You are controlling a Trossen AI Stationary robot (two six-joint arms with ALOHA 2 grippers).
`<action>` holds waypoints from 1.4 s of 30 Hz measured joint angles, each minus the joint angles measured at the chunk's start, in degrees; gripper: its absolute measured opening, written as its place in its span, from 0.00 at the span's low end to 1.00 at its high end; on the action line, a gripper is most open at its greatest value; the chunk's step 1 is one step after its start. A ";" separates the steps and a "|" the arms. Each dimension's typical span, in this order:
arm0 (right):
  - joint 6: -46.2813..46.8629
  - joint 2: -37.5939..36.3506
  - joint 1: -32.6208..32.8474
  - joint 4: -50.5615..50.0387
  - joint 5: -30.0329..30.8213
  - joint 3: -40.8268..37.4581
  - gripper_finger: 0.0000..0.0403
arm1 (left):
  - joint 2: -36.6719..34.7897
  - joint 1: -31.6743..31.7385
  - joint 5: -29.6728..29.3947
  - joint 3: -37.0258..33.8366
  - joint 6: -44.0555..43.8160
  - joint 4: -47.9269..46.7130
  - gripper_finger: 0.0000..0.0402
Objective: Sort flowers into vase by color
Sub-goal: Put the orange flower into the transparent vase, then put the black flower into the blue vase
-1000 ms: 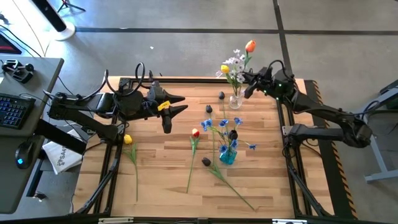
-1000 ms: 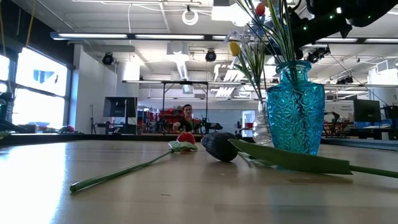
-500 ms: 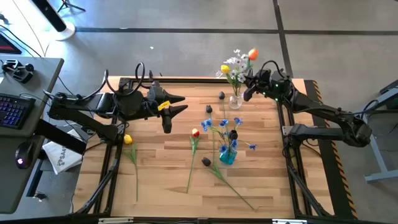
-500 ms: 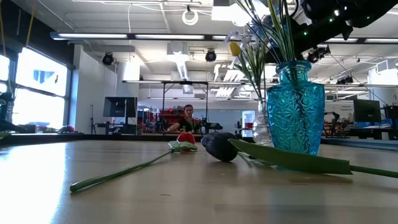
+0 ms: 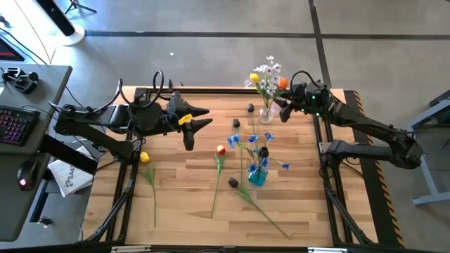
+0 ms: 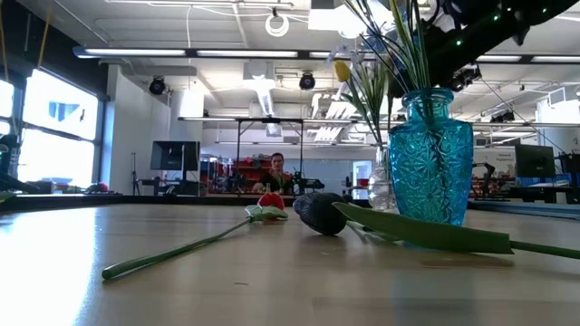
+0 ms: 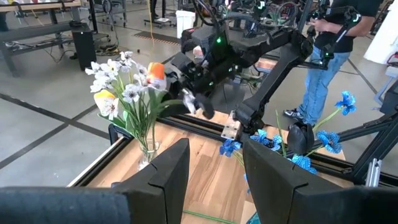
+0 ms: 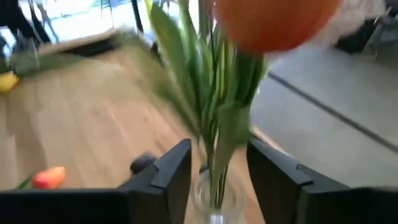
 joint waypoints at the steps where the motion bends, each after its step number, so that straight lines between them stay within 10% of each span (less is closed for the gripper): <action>1: 0.02 -0.58 0.00 -2.92 0.00 1.10 0.41 | 0.00 0.00 0.00 0.00 0.02 0.00 0.35; 16: 15.74 -3.59 1.70 -42.71 0.22 21.43 0.55 | 0.45 -1.29 -0.04 0.06 -4.53 -0.48 0.35; 29: 39.26 -11.02 19.06 -46.37 7.61 23.70 0.49 | 11.66 -11.23 0.29 0.07 -9.62 -6.17 0.35; 42: 31.37 -11.23 27.15 -46.72 6.73 23.59 0.49 | 34.81 -18.91 -0.70 0.13 -65.16 13.23 0.34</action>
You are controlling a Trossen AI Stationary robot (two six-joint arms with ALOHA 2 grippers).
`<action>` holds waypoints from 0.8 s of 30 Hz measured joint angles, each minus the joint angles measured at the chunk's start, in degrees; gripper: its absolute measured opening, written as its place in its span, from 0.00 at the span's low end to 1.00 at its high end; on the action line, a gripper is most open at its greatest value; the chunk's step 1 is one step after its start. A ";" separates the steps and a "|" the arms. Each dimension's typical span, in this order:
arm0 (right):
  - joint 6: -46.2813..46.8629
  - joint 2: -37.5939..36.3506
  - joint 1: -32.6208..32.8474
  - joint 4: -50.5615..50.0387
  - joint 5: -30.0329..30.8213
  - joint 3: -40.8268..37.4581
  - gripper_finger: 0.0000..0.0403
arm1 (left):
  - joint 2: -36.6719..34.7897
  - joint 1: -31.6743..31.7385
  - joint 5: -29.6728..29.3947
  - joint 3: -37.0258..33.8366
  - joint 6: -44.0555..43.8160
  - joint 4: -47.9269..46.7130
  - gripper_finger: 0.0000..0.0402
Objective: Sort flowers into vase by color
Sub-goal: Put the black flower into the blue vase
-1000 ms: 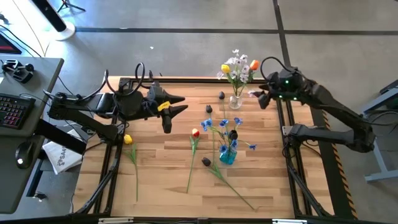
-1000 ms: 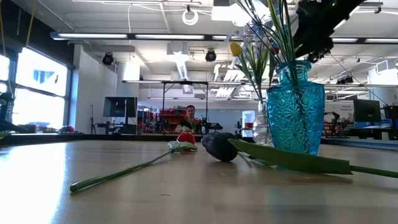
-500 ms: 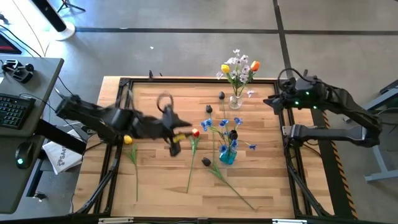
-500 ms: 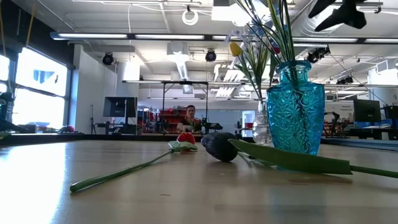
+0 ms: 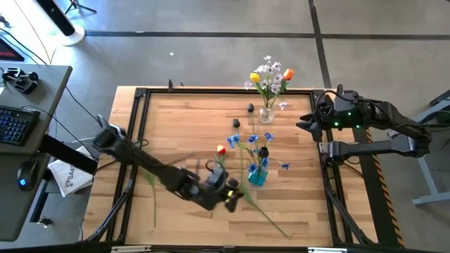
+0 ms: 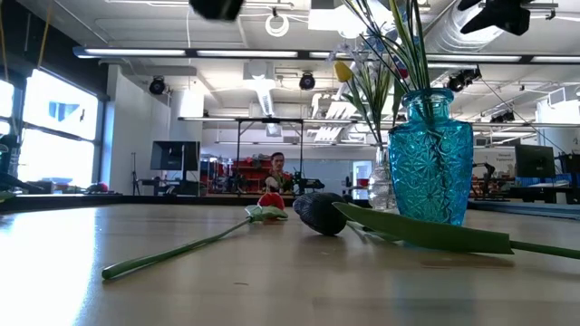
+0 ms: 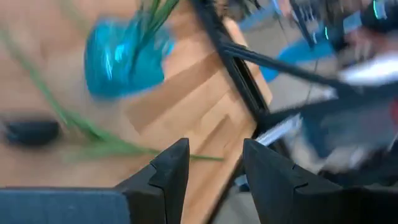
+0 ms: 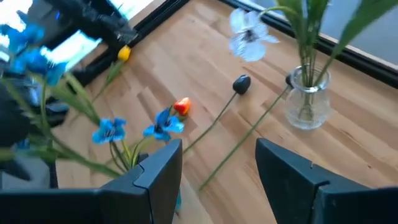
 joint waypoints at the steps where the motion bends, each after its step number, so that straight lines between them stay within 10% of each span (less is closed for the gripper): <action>1: -1.08 -0.10 0.15 -0.33 -0.24 0.00 0.49 | 2.06 0.11 0.10 0.54 -5.51 0.62 0.34; 15: -5.38 -1.45 0.61 -4.10 -0.73 -0.02 0.49 | 20.55 1.81 12.76 17.58 -39.51 -17.21 0.09; 24: -5.47 -2.56 0.61 -4.50 -3.33 -0.02 0.49 | 21.93 4.98 15.39 17.51 -38.75 -16.74 0.25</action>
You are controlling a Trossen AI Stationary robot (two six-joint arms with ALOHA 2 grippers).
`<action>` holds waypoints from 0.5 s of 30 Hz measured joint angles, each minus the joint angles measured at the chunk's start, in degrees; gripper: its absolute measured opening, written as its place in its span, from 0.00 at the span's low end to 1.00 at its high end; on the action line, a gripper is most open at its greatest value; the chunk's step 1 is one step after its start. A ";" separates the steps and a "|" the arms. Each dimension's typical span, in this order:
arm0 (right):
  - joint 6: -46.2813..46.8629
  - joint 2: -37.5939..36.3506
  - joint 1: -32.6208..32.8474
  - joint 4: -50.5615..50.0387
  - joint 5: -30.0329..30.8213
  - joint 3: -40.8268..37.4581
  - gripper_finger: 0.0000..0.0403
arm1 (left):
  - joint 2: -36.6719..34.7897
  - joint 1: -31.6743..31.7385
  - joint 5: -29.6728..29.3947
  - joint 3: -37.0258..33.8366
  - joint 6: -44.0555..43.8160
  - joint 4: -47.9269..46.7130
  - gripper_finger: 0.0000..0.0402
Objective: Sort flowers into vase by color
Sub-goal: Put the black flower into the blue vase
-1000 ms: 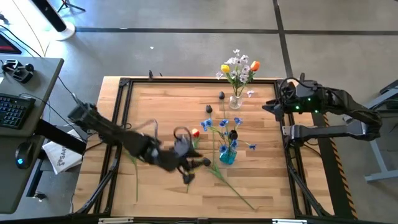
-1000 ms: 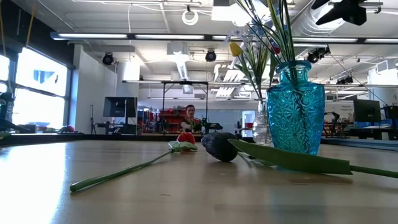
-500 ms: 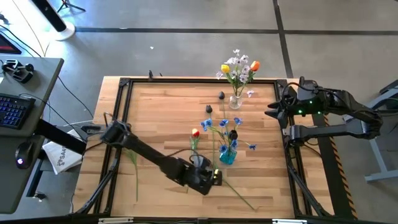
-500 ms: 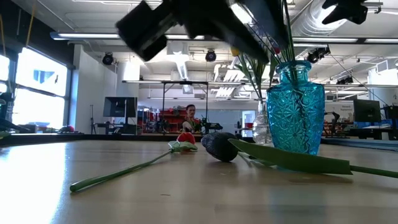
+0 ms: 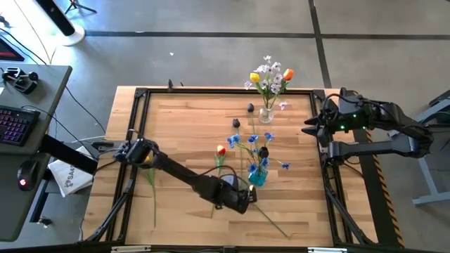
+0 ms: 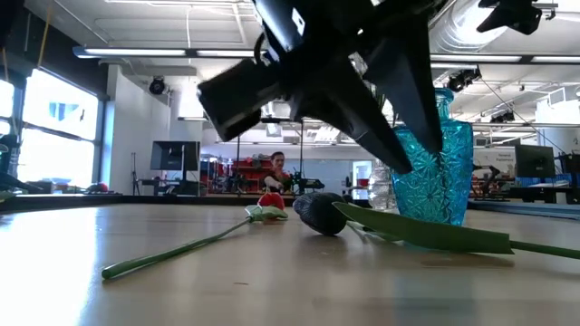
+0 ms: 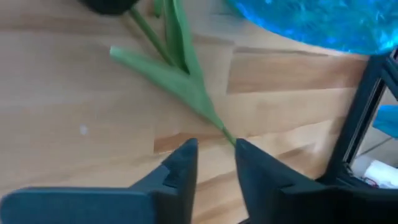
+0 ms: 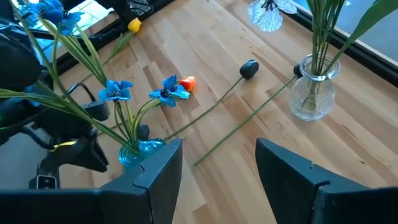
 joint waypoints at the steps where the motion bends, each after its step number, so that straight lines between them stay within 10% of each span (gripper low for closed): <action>1: 0.01 -0.12 0.00 -0.07 -0.02 0.00 0.49 | 0.03 0.41 0.48 0.00 0.36 0.03 0.29; 15: -1.40 -1.72 0.00 -0.46 -2.10 -0.02 0.49 | 1.66 5.77 6.38 -0.03 -0.65 -8.93 0.46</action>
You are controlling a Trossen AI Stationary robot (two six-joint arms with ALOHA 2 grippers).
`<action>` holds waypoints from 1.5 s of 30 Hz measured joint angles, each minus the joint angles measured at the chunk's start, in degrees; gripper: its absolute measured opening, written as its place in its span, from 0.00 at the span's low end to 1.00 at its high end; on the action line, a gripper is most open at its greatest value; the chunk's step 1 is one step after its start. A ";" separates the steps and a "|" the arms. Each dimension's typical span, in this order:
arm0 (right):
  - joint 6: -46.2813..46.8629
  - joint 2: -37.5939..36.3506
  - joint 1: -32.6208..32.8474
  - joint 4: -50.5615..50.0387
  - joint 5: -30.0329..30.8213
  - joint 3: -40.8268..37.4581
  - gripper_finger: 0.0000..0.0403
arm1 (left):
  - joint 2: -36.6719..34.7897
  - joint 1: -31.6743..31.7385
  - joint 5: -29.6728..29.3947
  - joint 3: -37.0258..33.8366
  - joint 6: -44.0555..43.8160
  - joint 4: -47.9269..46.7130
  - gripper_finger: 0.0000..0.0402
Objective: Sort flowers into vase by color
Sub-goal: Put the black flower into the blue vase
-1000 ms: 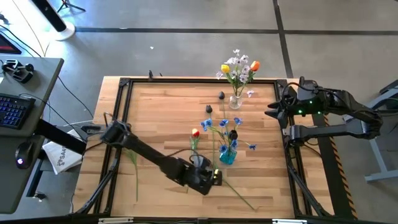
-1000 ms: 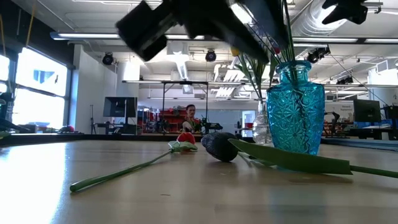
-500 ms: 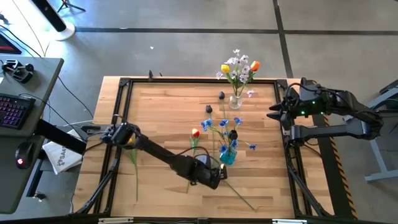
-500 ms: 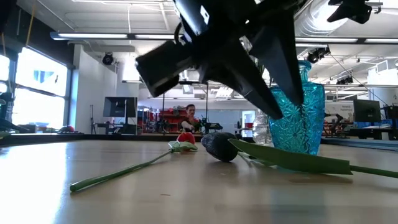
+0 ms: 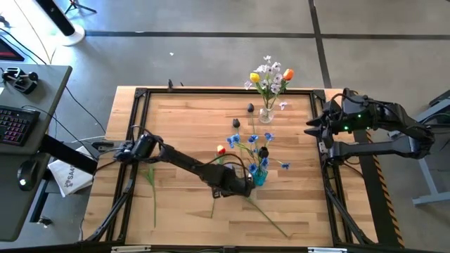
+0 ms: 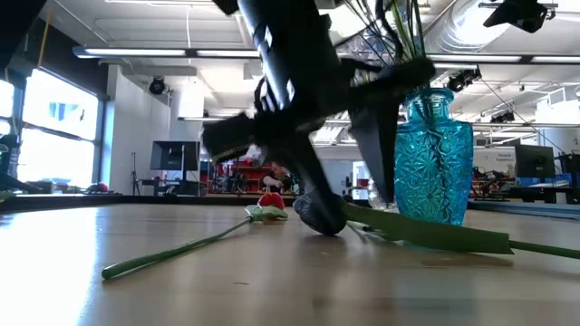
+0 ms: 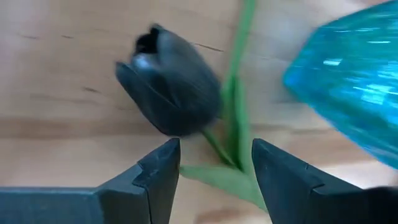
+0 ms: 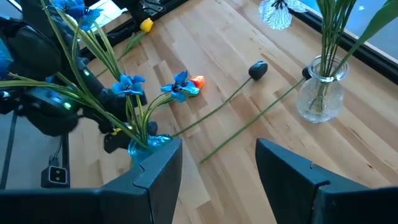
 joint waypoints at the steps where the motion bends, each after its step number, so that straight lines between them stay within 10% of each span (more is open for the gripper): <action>1: -0.09 -0.16 0.00 -0.04 0.00 0.00 0.49 | 0.57 0.17 0.67 -0.01 0.09 0.07 0.46; 9: -0.11 -0.62 0.00 -0.06 0.02 0.00 0.49 | 1.29 0.40 0.99 0.03 -0.42 -1.00 0.39; 20: 0.50 -0.64 0.00 -0.06 -0.19 0.00 0.49 | 1.56 0.27 -0.80 0.00 0.02 -3.43 0.06; 45: 1.43 -3.12 0.00 -0.48 -1.42 0.00 0.49 | -16.95 -8.41 -36.36 -0.25 17.53 -19.05 0.00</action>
